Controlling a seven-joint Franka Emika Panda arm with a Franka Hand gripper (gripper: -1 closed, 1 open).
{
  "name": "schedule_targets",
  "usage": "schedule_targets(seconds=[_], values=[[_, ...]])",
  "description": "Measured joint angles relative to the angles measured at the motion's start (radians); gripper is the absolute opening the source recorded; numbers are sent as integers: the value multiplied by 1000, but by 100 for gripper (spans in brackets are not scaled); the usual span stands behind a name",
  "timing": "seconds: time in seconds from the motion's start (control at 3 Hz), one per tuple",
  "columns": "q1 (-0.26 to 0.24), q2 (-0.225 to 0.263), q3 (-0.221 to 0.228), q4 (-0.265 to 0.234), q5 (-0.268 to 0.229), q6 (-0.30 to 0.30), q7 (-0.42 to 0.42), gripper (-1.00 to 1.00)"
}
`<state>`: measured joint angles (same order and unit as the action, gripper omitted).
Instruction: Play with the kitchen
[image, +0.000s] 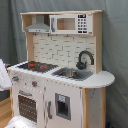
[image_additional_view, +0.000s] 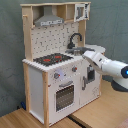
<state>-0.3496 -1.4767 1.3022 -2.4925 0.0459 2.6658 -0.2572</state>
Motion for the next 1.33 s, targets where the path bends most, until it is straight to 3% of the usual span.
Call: schedule_targets(seconds=[0.67,1.33], values=[[-13,-1,-122,25,-44,-27,-150,100],[-71,2,-212,79,-54,-61,-337,100]])
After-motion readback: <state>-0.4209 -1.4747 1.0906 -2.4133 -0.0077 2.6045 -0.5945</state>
